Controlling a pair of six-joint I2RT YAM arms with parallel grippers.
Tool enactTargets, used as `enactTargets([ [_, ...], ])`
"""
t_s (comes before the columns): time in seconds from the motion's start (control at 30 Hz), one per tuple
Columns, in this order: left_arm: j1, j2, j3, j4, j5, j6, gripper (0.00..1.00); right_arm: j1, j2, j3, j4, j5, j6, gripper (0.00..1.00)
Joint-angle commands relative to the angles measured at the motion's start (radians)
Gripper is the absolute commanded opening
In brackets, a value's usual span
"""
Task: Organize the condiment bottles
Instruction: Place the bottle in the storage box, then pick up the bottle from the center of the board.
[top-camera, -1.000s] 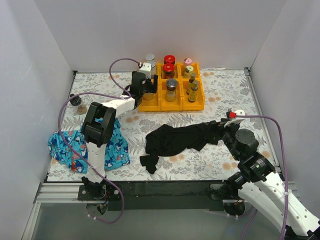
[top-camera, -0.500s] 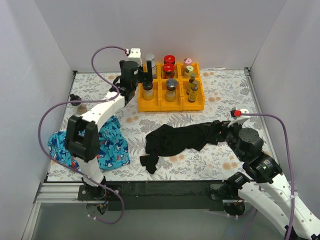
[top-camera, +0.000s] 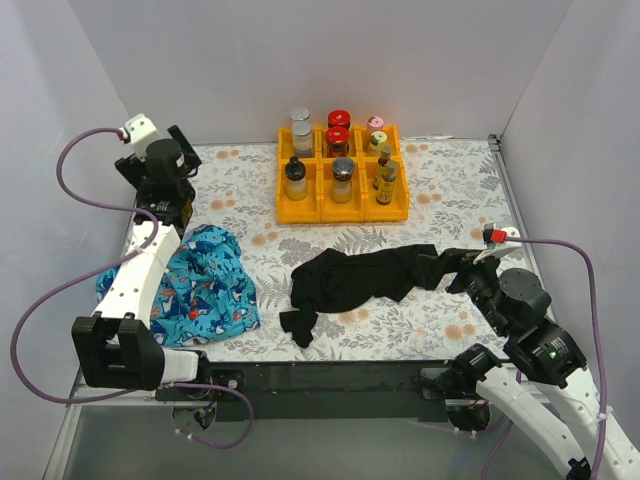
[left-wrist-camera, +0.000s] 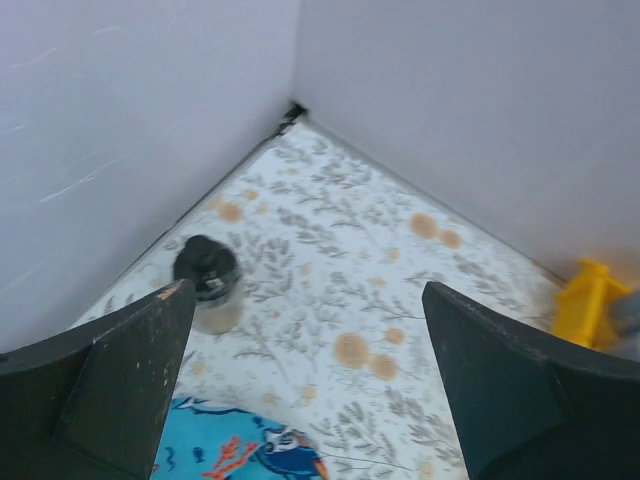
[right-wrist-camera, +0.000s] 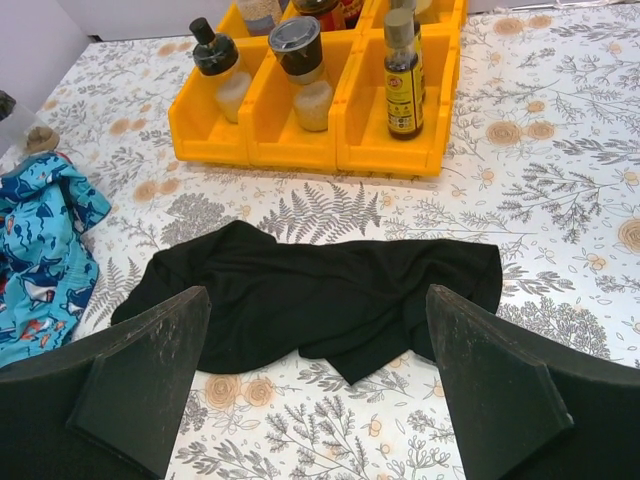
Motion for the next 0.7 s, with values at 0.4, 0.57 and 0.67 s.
enactTargets([
  [0.4, 0.281, 0.12, -0.038, -0.087, 0.148, -0.154, 0.91, -0.001, -0.008, 0.019, 0.012, -0.02, 0.053, 0.96],
  [0.57, 0.287, 0.255, 0.006, -0.101, 0.119, -0.163, 0.89, -0.001, -0.017, -0.041, 0.095, -0.042, 0.032, 0.96],
  [0.67, 0.29, 0.29, -0.003, -0.072, 0.102, -0.165, 0.89, -0.001, -0.008, -0.059, 0.117, -0.038, 0.021, 0.96],
])
